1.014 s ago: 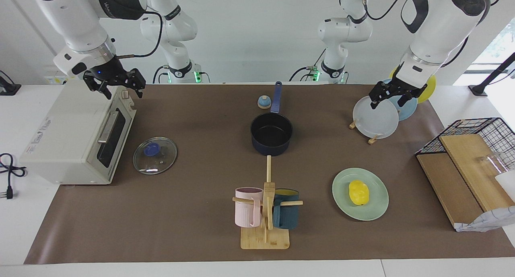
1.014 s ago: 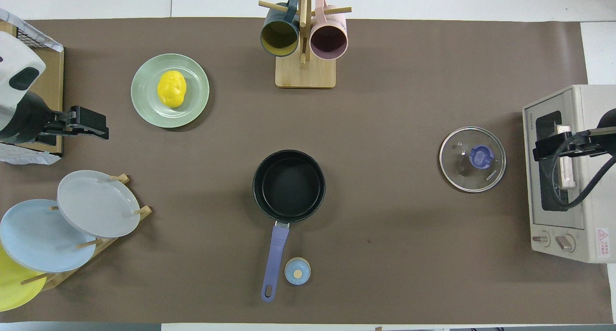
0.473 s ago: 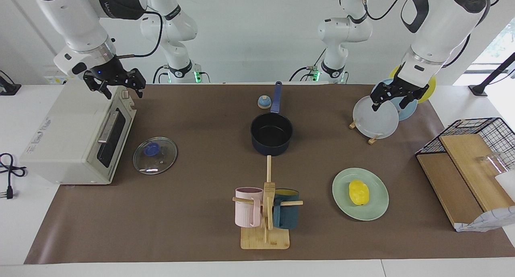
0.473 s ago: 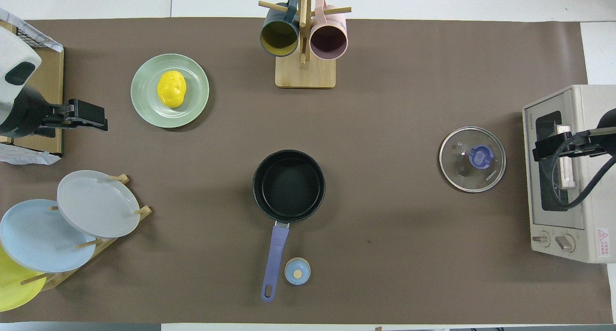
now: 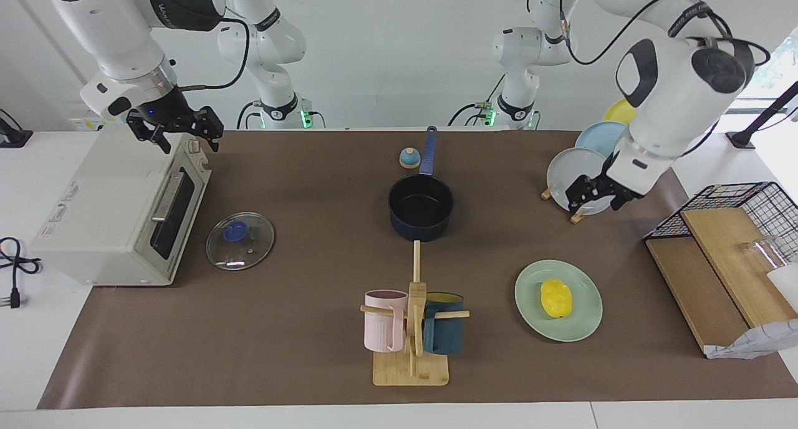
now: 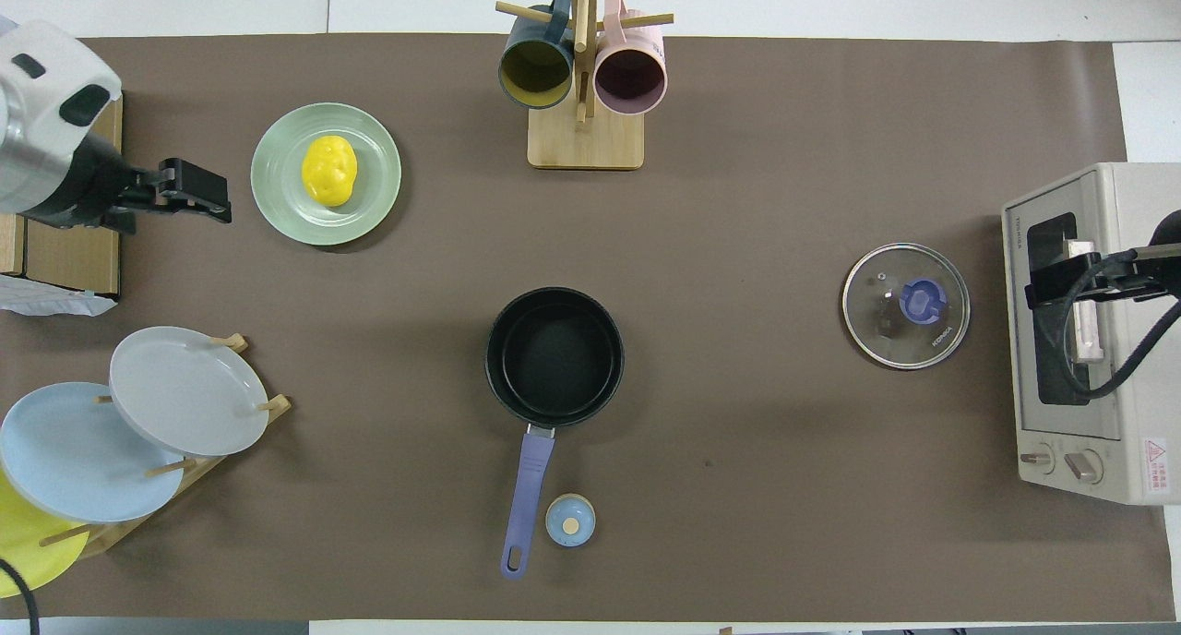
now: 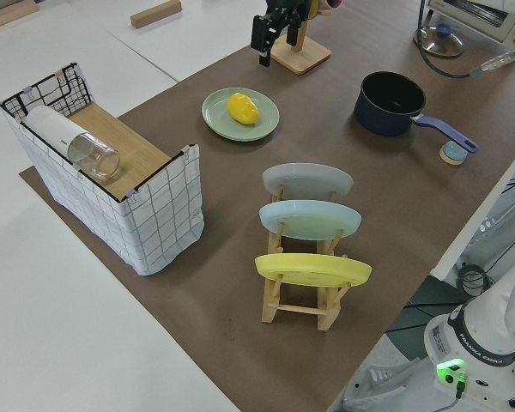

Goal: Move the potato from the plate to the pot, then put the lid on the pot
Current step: 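Grasp the yellow potato with the left gripper while the right gripper reaches the lid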

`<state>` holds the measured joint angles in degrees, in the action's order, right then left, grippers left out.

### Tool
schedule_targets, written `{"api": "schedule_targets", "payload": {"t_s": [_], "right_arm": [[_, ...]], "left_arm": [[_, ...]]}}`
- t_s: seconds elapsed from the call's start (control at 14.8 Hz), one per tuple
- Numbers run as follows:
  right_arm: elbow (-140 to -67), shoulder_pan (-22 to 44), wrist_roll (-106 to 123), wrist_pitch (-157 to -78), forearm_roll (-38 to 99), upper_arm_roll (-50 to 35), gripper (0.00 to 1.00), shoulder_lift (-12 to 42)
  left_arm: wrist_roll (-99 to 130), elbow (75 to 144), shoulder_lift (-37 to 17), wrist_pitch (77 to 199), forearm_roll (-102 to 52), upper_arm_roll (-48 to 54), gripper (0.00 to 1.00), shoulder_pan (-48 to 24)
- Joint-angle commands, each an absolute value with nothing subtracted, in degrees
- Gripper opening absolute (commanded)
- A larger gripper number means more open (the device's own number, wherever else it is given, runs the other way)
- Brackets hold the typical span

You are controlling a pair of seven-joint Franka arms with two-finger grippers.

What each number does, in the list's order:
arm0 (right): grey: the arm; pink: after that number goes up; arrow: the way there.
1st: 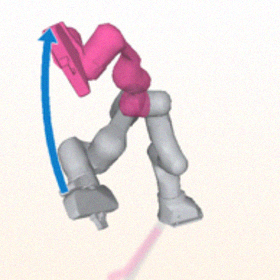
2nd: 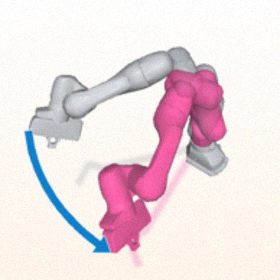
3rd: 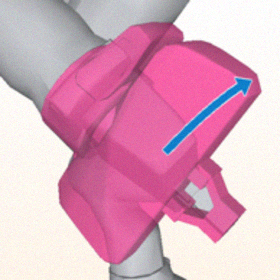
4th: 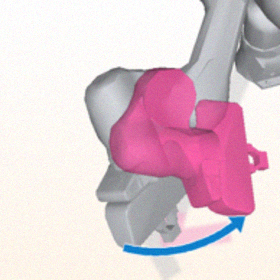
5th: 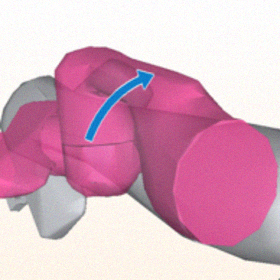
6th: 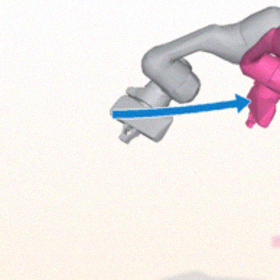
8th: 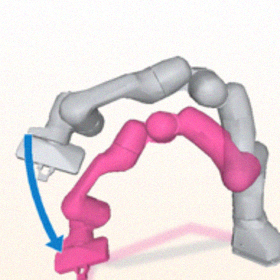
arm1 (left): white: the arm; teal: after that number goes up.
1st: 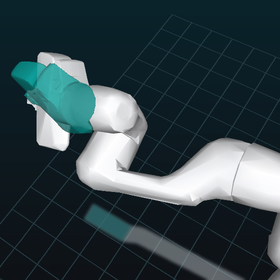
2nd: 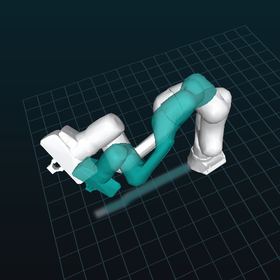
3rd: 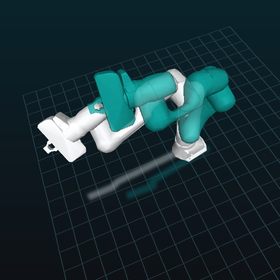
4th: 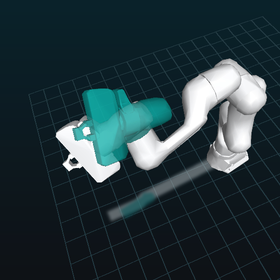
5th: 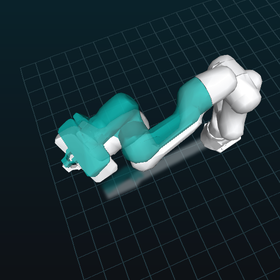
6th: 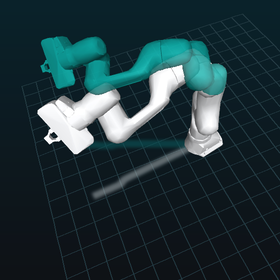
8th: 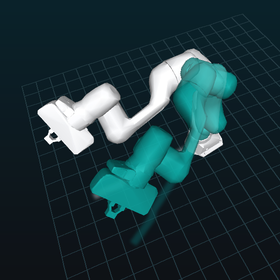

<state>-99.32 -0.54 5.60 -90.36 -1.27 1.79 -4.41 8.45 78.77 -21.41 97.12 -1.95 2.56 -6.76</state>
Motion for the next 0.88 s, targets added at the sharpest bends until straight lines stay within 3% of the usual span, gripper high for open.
{"api": "schedule_targets", "payload": {"t_s": [0.0,0.2,0.41,0.61,0.81], "right_arm": [[-104.31,-0.44,10.00,-94.38,-0.35,1.23,1.00,-6.59],[-107.22,3.07,12.04,-100.45,-0.53,0.97,1.00,-5.19],[-107.40,2.73,13.17,-102.39,-0.53,0.97,1.00,-2.11],[-110.03,0.89,19.68,-106.33,-0.53,0.97,1.00,-2.55],[-111.00,0.70,23.82,-109.77,0.44,1.05,1.00,-1.94]], "left_arm": [[8.79,71.28,-33.01,100.96,-2.11,1.85,1.00,-8.17],[8.79,70.66,-38.40,107.30,-1.32,1.49,1.00,-8.35],[8.79,71.45,-38.41,108.80,-0.09,1.49,1.00,-8.52],[8.88,76.28,-37.71,114.50,0.17,1.23,1.00,-8.79],[8.88,76.64,-37.79,116.19,0.18,1.23,1.00,-8.70]]}}
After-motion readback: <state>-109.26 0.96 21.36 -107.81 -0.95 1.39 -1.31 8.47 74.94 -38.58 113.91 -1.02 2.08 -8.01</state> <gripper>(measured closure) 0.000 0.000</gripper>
